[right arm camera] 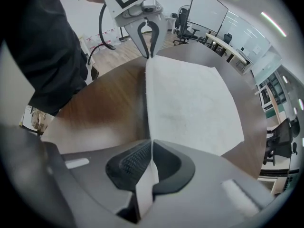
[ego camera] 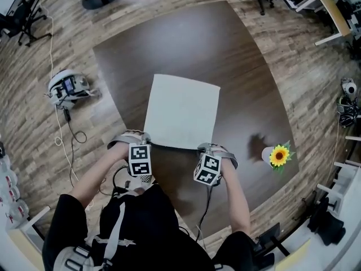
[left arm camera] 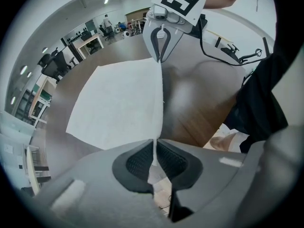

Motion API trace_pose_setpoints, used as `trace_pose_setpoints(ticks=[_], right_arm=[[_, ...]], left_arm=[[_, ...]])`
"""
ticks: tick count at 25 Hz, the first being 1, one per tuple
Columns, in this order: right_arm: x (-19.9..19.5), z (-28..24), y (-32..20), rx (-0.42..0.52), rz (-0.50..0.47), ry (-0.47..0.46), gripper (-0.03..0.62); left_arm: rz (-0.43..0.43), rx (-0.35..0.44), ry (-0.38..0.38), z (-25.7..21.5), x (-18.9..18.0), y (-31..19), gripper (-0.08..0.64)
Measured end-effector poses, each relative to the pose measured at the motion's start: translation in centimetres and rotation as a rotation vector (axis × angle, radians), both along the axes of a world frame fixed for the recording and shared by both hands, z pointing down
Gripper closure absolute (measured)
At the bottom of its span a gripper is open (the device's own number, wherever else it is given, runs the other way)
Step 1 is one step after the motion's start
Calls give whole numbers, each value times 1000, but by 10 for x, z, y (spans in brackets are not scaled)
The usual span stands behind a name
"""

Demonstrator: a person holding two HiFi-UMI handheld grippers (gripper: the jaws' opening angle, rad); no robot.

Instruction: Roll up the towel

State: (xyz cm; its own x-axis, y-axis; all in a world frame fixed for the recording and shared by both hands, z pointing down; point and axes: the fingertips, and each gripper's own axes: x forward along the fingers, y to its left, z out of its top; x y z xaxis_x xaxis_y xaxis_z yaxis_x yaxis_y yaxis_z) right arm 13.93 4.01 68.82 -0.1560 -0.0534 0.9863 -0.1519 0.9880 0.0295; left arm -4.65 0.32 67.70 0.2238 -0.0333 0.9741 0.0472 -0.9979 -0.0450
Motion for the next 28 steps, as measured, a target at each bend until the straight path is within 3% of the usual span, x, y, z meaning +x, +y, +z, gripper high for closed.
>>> trace_pose_setpoints(ticks=[6, 28], right_arm=[[-10, -3, 25, -47, 10, -15, 578], [0, 11, -22, 11, -14, 6, 577]], left_arm=[[8, -18, -10, -1, -9, 21, 523], [-14, 13, -33, 12, -2, -21, 522]])
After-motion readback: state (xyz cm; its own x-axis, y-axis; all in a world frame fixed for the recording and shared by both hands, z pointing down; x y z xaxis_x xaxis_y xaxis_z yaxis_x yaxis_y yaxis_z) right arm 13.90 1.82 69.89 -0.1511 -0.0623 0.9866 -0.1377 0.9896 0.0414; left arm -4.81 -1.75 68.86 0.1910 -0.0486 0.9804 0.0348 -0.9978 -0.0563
